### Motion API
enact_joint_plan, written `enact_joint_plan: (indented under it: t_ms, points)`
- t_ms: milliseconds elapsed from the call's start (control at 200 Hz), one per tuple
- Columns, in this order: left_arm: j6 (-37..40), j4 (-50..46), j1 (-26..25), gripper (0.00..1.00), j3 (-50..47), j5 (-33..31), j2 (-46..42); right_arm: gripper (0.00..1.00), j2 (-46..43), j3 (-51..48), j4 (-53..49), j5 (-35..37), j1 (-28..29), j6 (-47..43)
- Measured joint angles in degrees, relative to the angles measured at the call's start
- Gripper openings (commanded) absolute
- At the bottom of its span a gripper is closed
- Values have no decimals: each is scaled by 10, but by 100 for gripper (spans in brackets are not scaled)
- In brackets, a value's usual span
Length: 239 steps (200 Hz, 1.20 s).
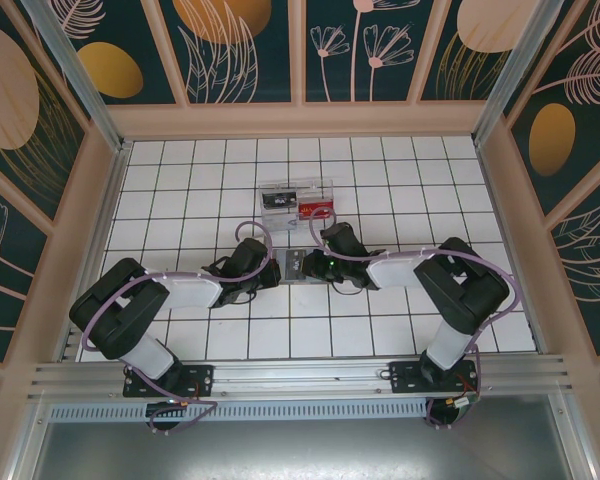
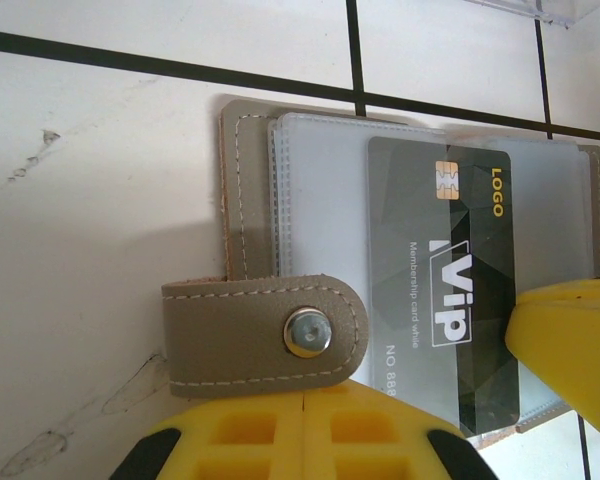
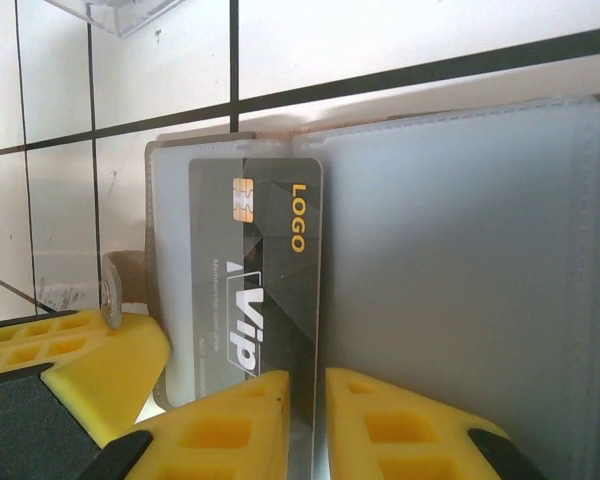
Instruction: Take the credit cards out of the card holder
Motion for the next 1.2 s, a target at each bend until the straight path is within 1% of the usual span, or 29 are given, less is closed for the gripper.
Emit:
enact_joint_plan:
  t_ms: [245, 350, 415, 571, 726, 991, 1196]
  points:
    - [0, 0, 0, 7, 0, 0, 0, 17, 6, 2, 10, -10, 0, 0]
    - [0, 0, 0, 7, 0, 1, 0, 4, 7, 2, 11, -10, -1, 3]
    - [0, 0, 0, 7, 0, 1, 0, 0, 7, 2, 14, -11, -2, 4]
    - [0, 0, 0, 7, 0, 0, 0, 0, 7, 2, 14, -10, -3, 4]
    - [0, 0, 0, 7, 0, 0, 0, 0, -4, -13, 13, -14, -16, 4]
    - [-2, -2, 0, 7, 0, 0, -1, 0, -62, -57, 12, -14, -44, 4]
    - [-2, -20, 0, 9, 0, 2, -14, 0, -118, -61, -12, -3, -50, -18]
